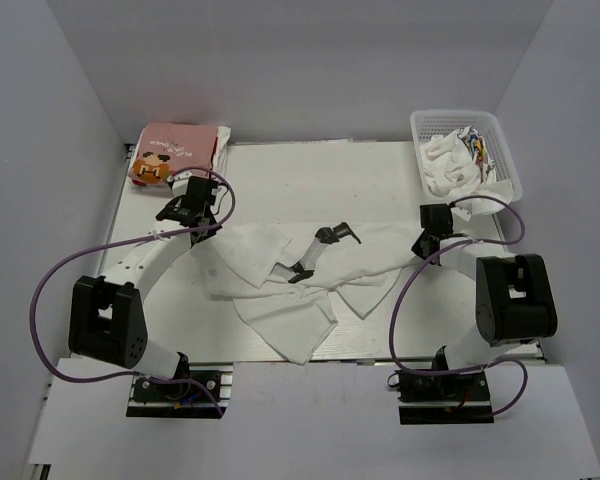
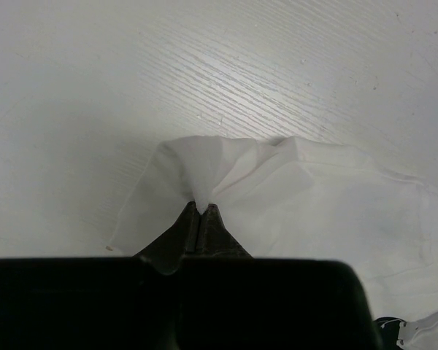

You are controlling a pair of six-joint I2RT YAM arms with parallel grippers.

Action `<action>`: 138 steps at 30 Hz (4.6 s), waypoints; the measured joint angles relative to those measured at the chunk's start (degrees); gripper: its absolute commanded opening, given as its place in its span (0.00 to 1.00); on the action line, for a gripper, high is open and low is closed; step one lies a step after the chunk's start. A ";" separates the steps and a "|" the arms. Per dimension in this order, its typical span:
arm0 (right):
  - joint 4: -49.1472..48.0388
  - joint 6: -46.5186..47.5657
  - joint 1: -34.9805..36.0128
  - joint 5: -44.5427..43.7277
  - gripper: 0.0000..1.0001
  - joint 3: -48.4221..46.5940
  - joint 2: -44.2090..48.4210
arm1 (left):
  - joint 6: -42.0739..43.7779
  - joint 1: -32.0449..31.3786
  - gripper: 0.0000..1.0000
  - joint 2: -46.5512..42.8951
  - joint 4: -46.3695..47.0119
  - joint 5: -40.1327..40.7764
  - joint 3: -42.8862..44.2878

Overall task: Fold and stack the t-shirts
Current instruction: Flatten out the tshirt

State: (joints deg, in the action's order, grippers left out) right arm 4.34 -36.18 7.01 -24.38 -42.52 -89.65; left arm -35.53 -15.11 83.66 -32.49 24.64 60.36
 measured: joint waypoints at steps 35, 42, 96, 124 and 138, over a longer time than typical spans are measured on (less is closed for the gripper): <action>15.58 14.78 -0.15 5.09 0.00 -28.39 55.52 | 2.78 -0.09 0.00 -41.66 -0.44 -6.45 29.33; 12.39 12.00 -0.20 14.62 0.00 -8.81 49.37 | 2.73 0.09 0.00 -21.62 0.72 -4.50 25.16; 13.51 2.71 -5.92 11.74 0.90 15.10 34.34 | -7.39 -19.85 0.71 -17.14 -9.55 -49.35 -33.75; 8.50 -0.02 -13.00 14.93 0.48 19.96 30.27 | -4.94 -23.26 0.00 -13.33 -0.28 -44.06 -21.94; 8.87 2.40 -13.35 16.79 0.00 18.91 39.12 | -1.75 -23.26 0.00 -19.39 -4.22 -32.09 -7.17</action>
State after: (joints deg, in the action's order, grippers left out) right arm 13.21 -33.78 -6.35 -7.60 -23.62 -50.52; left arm -37.28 -38.37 64.27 -36.71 -7.44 53.19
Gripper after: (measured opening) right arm 0.011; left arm 0.023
